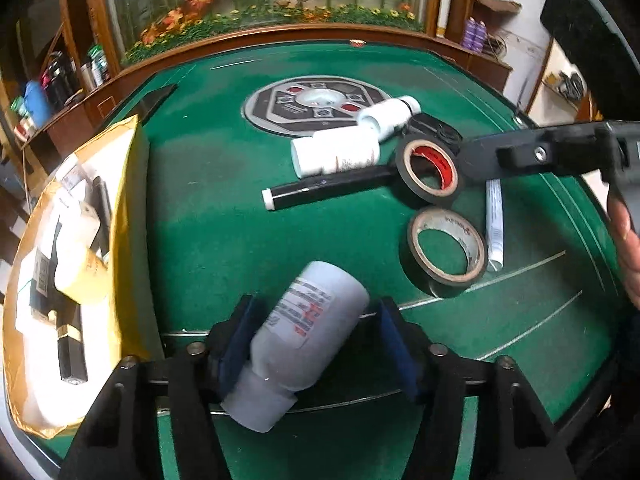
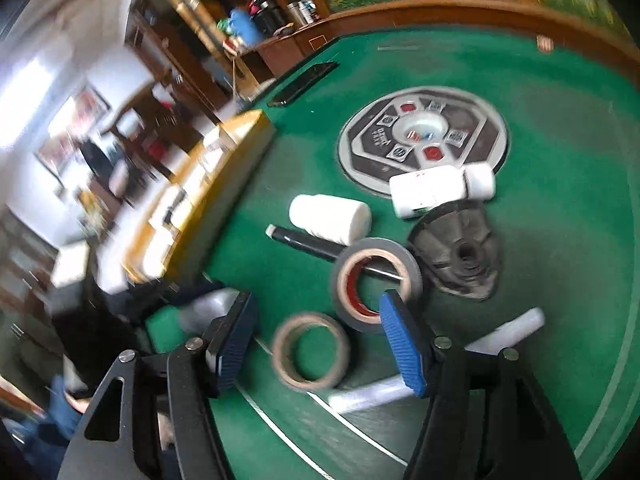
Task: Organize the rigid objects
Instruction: 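Grasp a white pill bottle with the left tool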
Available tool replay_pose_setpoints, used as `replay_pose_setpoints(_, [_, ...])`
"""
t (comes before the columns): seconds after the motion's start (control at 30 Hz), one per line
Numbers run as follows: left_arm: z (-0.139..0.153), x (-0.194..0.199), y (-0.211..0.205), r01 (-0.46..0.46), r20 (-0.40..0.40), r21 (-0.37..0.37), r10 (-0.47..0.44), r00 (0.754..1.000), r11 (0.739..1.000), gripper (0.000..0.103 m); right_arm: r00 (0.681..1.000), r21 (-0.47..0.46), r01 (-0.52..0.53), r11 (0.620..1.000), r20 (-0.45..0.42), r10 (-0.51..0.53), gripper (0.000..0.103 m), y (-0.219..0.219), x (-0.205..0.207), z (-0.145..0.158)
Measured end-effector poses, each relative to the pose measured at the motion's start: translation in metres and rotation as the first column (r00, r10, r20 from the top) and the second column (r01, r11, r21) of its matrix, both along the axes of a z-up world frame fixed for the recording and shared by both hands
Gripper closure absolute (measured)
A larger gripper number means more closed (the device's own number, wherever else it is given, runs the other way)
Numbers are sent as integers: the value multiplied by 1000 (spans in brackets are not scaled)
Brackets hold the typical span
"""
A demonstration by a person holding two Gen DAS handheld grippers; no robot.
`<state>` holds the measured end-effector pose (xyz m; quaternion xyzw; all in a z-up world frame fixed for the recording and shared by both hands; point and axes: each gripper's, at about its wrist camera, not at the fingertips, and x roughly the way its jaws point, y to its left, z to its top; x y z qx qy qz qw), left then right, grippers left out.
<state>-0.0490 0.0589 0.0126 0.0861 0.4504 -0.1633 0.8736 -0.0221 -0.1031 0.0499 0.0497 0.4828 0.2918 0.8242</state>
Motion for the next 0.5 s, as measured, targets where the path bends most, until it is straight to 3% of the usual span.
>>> replay_pose_setpoints(0.1, [-2, 0, -9, 27, -5, 40, -27, 1000, 999, 25, 997, -91, -65, 994, 45, 70, 39, 6, -14, 0])
replay_pose_setpoints(0.17, [-2, 0, -10, 34, -11, 36, -34, 999, 999, 25, 992, -150, -102, 983, 65, 112, 38, 10, -23, -3])
replay_pose_setpoints(0.23, [-1, -2, -9, 40, -13, 31, -39, 999, 999, 34, 985, -208, -141, 968, 69, 158, 38, 18, -30, -10])
replay_pose_setpoints(0.27, [1, -2, -9, 43, -10, 31, -43, 999, 999, 56, 982, -228, -158, 961, 66, 177, 38, 22, -32, -13])
replay_pose_setpoints(0.3, [3, -3, -10, 47, -9, 30, -47, 999, 998, 64, 980, -248, -171, 953, 58, 191, 38, 26, -34, -18])
replay_pose_setpoints(0.5, [3, -4, -11, 44, -1, 30, -44, 999, 999, 63, 981, -274, -170, 947, 41, 188, 37, 36, -31, -35])
